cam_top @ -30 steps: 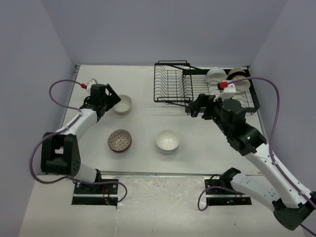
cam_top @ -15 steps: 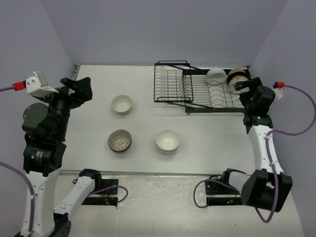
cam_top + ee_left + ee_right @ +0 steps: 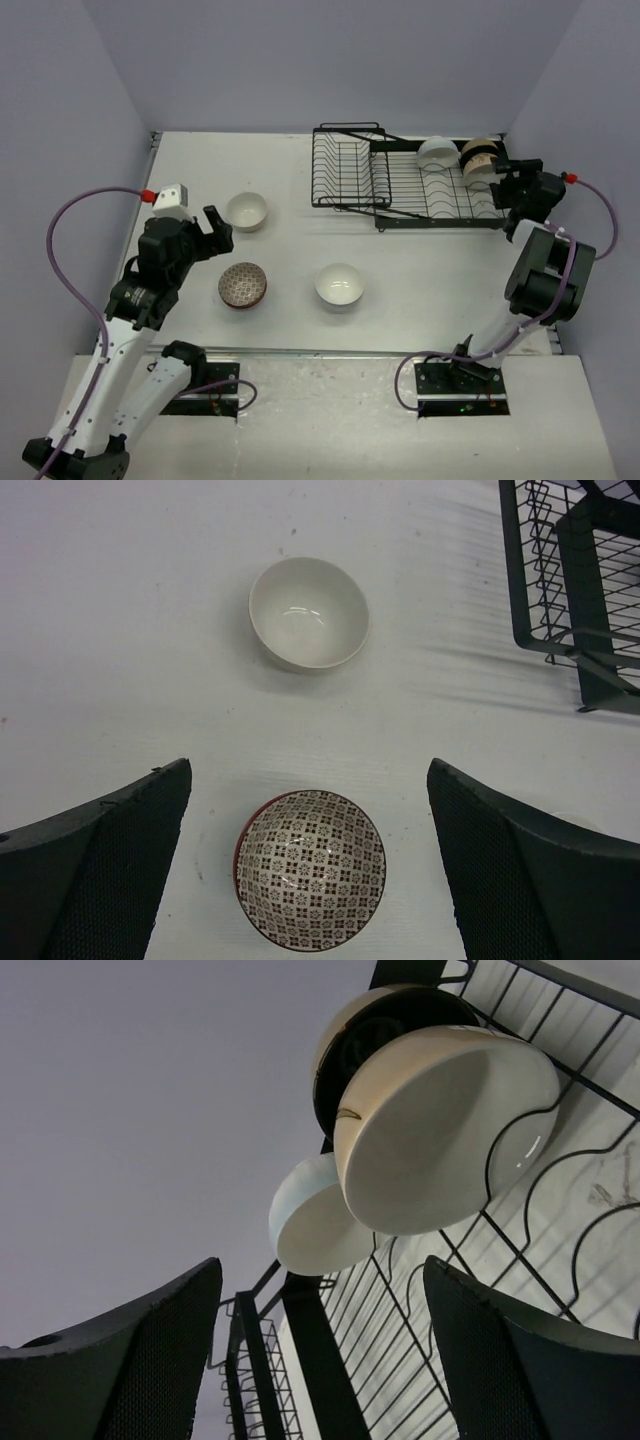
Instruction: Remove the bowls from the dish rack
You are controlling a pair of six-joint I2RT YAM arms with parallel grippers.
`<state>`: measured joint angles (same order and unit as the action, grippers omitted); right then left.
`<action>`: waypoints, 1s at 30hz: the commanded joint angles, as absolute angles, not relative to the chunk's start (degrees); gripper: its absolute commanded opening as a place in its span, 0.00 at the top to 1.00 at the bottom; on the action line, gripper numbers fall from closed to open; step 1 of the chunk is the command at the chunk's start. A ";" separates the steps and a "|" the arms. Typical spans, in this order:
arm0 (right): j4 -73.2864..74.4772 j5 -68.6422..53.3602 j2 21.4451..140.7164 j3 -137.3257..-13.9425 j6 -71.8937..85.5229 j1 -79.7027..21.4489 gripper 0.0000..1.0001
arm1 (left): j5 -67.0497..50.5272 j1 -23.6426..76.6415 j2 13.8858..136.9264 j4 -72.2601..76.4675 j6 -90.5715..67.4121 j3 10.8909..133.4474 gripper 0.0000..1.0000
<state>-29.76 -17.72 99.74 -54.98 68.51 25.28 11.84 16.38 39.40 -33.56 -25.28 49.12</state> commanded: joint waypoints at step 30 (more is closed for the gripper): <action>-44.56 -17.75 122.69 -69.87 73.39 23.73 0.63 | 20.30 19.86 38.32 -31.46 -24.08 48.96 0.00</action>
<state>-42.33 -16.05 120.01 -67.48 72.07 23.94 19.75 19.59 38.04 -32.80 -24.45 48.82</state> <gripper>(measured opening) 0.383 0.997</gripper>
